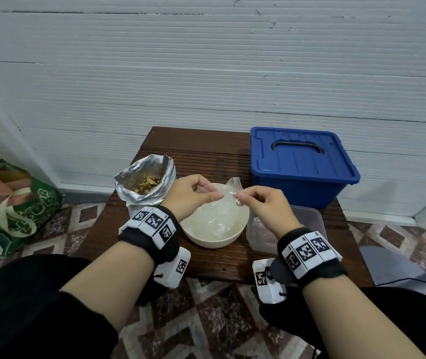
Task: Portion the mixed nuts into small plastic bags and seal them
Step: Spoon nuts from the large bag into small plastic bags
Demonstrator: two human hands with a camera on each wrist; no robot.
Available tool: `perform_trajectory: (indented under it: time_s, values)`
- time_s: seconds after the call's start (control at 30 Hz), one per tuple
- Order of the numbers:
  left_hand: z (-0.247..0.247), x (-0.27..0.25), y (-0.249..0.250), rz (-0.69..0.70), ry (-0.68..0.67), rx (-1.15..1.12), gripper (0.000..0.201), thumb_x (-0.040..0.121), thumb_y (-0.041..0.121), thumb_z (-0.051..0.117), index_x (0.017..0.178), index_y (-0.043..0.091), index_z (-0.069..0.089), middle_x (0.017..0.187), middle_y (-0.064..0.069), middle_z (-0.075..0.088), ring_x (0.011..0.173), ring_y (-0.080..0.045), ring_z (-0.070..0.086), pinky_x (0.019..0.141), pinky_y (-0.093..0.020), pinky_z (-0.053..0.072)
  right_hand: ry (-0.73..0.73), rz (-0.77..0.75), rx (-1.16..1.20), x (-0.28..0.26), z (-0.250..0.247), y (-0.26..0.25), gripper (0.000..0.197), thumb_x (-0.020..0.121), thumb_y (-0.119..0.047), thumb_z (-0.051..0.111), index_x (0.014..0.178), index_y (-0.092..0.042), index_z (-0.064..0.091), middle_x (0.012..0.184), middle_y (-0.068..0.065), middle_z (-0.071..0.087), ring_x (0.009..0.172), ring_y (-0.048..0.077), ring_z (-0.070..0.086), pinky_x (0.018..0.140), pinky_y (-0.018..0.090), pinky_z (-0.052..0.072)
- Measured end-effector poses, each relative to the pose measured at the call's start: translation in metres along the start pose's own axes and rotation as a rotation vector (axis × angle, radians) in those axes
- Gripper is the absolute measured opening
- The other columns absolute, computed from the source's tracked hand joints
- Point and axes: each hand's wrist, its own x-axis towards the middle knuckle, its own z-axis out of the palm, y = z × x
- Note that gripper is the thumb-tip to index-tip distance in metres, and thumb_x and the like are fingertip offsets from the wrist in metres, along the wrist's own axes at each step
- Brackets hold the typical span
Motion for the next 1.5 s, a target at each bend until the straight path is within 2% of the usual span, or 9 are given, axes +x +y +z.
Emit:
perform_trajectory:
  time_s: [0.17, 0.3, 0.47, 0.77, 0.9, 1.0, 1.2, 1.33, 1.5]
  values:
    - [0.002, -0.001, 0.002, -0.027, -0.051, 0.064, 0.053, 0.064, 0.029, 0.088, 0.109, 0.025, 0.06, 0.107, 0.008, 0.061, 0.099, -0.007, 0.057, 0.09, -0.024, 0.047, 0.028, 0.029, 0.015, 0.0, -0.001, 0.002, 0.007, 0.085, -0.019, 0.069, 0.088, -0.013, 0.072, 0.078, -0.002, 0.07, 0.071, -0.002, 0.061, 0.07, 0.011, 0.046]
    - [0.007, -0.006, 0.007, 0.291, 0.004, 0.388, 0.084, 0.061, 0.045, 0.086, 0.134, 0.032, 0.047, 0.128, 0.02, 0.046, 0.123, -0.003, 0.039, 0.103, -0.024, 0.032, 0.059, 0.046, 0.047, 0.0, 0.0, 0.001, 0.008, 0.085, -0.021, 0.07, 0.088, -0.014, 0.072, 0.079, 0.002, 0.071, 0.081, 0.013, 0.065, 0.082, 0.024, 0.05]
    - [0.012, -0.009, 0.011, 0.564, 0.047, 0.664, 0.065, 0.071, 0.05, 0.077, 0.129, 0.034, 0.056, 0.125, 0.013, 0.057, 0.124, -0.008, 0.044, 0.106, -0.031, 0.023, 0.009, 0.042, 0.097, -0.002, 0.003, -0.007, 0.01, 0.087, -0.022, 0.068, 0.087, -0.013, 0.072, 0.075, -0.002, 0.071, 0.076, 0.001, 0.063, 0.081, 0.022, 0.047]
    - [0.006, 0.0, 0.002, 0.469, -0.149, 0.537, 0.063, 0.075, 0.051, 0.073, 0.132, 0.03, 0.057, 0.106, 0.01, 0.067, 0.103, -0.009, 0.058, 0.099, -0.045, 0.042, 0.026, 0.034, 0.08, -0.002, -0.002, -0.008, 0.012, 0.088, -0.017, 0.065, 0.085, -0.01, 0.073, 0.077, -0.003, 0.069, 0.064, -0.007, 0.057, 0.073, 0.024, 0.045]
    - [0.002, 0.002, 0.001, 0.463, -0.147, 0.515, 0.056, 0.078, 0.04, 0.076, 0.13, 0.03, 0.059, 0.112, 0.006, 0.07, 0.105, -0.007, 0.059, 0.1, -0.037, 0.043, 0.056, 0.066, 0.035, 0.0, -0.002, -0.007, 0.016, 0.087, -0.021, 0.067, 0.077, -0.01, 0.073, 0.075, -0.004, 0.071, 0.069, -0.003, 0.058, 0.082, 0.03, 0.048]
    - [0.003, -0.004, 0.005, 0.43, -0.139, 0.502, 0.082, 0.068, 0.045, 0.081, 0.141, 0.033, 0.045, 0.121, 0.01, 0.064, 0.117, -0.003, 0.053, 0.105, -0.018, 0.032, 0.074, 0.063, 0.016, -0.001, -0.001, -0.009, 0.018, 0.087, -0.022, 0.067, 0.072, -0.012, 0.071, 0.073, -0.005, 0.068, 0.069, 0.001, 0.056, 0.08, 0.03, 0.048]
    - [0.012, -0.011, 0.008, 0.539, -0.006, 0.532, 0.068, 0.065, 0.059, 0.077, 0.124, 0.032, 0.059, 0.117, 0.019, 0.062, 0.115, -0.001, 0.052, 0.107, -0.037, 0.033, 0.087, 0.038, -0.017, -0.001, 0.002, -0.01, 0.019, 0.087, -0.022, 0.066, 0.073, -0.011, 0.071, 0.076, -0.001, 0.07, 0.08, 0.007, 0.062, 0.077, 0.023, 0.045]
    - [0.011, -0.012, 0.009, 0.562, 0.022, 0.486, 0.064, 0.07, 0.066, 0.062, 0.119, 0.025, 0.066, 0.11, 0.013, 0.069, 0.109, -0.004, 0.059, 0.101, -0.031, 0.034, 0.088, 0.066, 0.021, -0.001, -0.001, -0.009, 0.02, 0.088, -0.024, 0.065, 0.079, -0.008, 0.072, 0.075, -0.005, 0.069, 0.075, 0.001, 0.059, 0.076, 0.022, 0.043]
    - [0.007, -0.015, 0.013, 0.563, 0.033, 0.47, 0.061, 0.071, 0.048, 0.076, 0.124, 0.018, 0.065, 0.113, 0.008, 0.07, 0.108, 0.003, 0.055, 0.099, -0.012, 0.029, 0.067, 0.072, 0.067, -0.002, 0.002, -0.015, 0.016, 0.088, -0.026, 0.066, 0.082, -0.012, 0.072, 0.079, -0.001, 0.07, 0.069, 0.004, 0.055, 0.07, 0.022, 0.044]
